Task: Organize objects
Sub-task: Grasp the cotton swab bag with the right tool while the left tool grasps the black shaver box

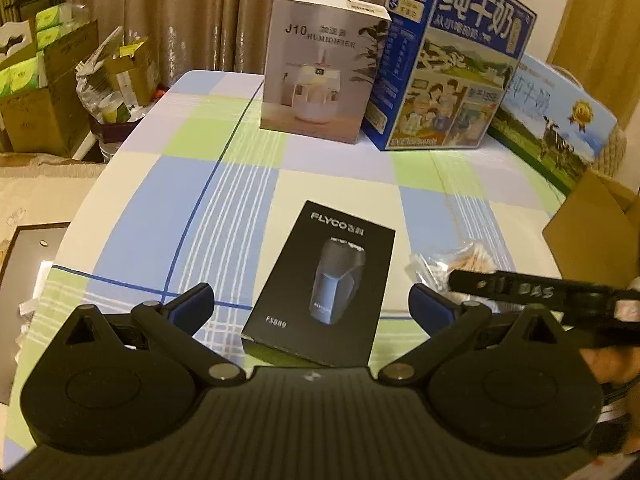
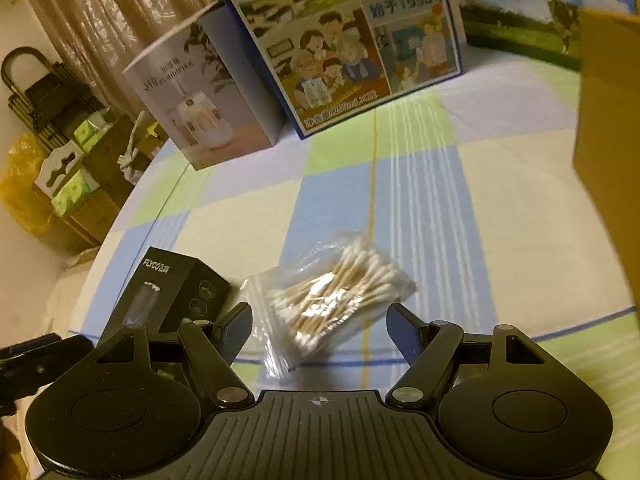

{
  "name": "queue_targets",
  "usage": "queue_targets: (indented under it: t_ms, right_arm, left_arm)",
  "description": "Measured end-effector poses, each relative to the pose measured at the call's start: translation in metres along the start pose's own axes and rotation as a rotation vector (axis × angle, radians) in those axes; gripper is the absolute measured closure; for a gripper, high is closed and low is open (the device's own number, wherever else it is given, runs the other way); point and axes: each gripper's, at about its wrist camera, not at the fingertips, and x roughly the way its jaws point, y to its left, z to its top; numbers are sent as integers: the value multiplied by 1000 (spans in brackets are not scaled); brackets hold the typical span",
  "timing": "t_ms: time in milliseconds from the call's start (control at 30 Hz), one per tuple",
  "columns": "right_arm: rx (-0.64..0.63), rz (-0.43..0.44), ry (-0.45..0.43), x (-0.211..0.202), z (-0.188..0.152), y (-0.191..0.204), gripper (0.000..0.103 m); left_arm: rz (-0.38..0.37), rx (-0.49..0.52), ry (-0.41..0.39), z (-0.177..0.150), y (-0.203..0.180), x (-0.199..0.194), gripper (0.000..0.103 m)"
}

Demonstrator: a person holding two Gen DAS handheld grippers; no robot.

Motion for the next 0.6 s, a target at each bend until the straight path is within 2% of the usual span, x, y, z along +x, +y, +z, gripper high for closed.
queue_targets:
  t_ms: [233, 500, 567, 600]
  right_arm:
    - [46, 16, -86, 19, 10, 3, 31]
    - [-237, -78, -71, 34, 1, 32, 32]
    - [-316, -102, -61, 36, -4, 36, 41]
    - [-362, -122, -59, 36, -7, 38, 51]
  left_arm:
    - [3, -28, -11, 2, 4, 3, 1]
    - [14, -25, 1, -1, 6, 7, 1]
    - [17, -13, 4, -1, 4, 8, 2]
    - [18, -5, 4, -2, 3, 9, 2]
